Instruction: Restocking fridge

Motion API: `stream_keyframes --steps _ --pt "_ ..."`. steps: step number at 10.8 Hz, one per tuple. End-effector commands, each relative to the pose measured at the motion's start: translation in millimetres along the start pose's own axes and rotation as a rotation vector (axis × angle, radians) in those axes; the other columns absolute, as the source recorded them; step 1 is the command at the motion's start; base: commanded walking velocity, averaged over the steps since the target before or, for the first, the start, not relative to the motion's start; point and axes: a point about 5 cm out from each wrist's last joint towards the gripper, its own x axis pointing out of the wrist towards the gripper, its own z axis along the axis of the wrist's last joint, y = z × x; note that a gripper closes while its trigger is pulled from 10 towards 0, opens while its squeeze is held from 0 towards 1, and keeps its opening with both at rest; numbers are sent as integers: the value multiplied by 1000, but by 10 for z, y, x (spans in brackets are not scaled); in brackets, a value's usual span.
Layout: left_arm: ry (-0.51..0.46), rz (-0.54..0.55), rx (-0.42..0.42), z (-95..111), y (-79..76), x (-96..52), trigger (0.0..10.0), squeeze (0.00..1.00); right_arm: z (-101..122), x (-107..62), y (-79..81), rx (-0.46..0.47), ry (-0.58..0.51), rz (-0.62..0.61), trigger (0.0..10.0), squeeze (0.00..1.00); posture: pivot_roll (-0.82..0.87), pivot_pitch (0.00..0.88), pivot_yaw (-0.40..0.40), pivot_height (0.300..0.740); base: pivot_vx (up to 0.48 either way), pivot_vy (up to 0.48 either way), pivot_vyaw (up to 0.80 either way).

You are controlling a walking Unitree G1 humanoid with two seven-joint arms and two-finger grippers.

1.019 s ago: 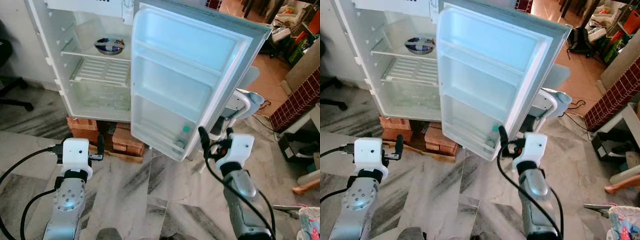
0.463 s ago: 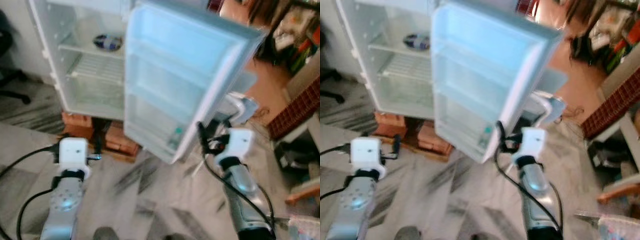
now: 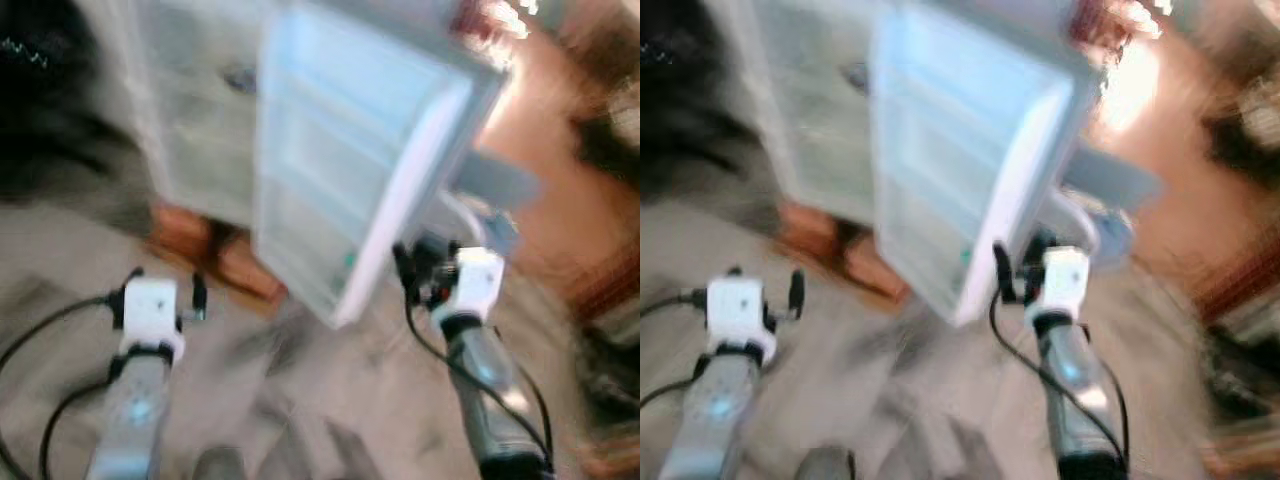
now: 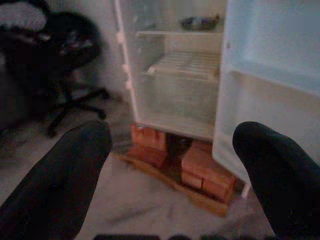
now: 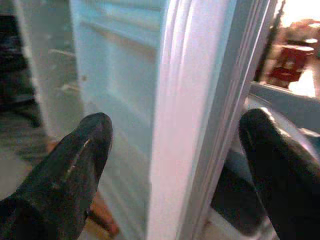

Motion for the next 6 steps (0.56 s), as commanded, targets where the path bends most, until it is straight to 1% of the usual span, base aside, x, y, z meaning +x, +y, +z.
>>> stream_keyframes --steps 1,4,6 --pt "-21 -20 1 33 -64 1 10000 0 14 -13 -71 -12 -5 -20 10000 0 193 64 -115 740 0 0 0" --pt "-15 -13 -32 32 -75 16 10000 0 37 35 -102 -15 -9 -24 10000 0 194 63 -117 740 0 0 0" --pt "-13 -18 -33 38 -79 16 10000 0 41 38 -113 -19 -11 -28 10000 0 192 64 -116 740 0 0 0"
